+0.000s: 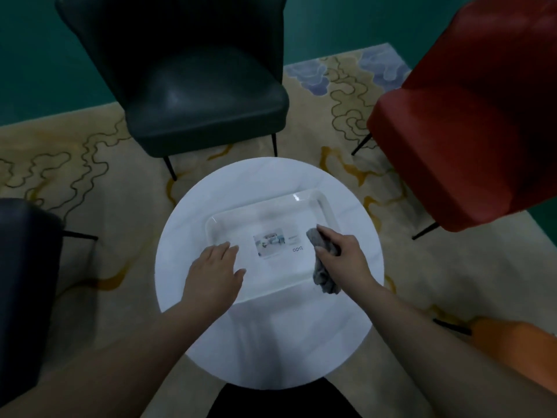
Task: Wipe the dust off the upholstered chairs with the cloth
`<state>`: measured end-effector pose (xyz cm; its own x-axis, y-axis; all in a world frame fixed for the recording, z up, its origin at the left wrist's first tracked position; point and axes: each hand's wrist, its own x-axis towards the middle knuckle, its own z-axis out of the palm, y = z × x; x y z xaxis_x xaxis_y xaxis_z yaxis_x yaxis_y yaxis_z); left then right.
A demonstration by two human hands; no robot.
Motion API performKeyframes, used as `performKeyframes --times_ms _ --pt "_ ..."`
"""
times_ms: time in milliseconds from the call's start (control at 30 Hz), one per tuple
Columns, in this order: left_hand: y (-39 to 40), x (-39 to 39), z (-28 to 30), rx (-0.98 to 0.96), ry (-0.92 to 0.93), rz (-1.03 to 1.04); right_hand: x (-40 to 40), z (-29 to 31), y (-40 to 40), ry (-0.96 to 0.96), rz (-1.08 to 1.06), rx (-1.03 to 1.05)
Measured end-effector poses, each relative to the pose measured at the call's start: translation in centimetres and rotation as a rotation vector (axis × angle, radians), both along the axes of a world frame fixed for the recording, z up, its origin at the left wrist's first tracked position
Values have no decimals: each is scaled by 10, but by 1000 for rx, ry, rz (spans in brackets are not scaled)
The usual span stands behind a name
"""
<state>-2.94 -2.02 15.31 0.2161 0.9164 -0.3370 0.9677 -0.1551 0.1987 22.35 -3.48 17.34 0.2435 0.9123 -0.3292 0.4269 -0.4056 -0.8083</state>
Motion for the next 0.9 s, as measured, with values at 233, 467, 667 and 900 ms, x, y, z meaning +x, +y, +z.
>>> performKeyframes --times_ms 233,467,667,900 --pt "6 23 -17 -12 19 174 17 -40 41 31 191 -47" --pt "-3 36 -59 -48 -15 246 13 -86 59 61 288 -17" --pt "3 34 -93 -56 -27 270 1 -132 79 -57 444 -82" --pt "10 30 -97 -25 -16 200 -3 -146 90 -213 602 -136"
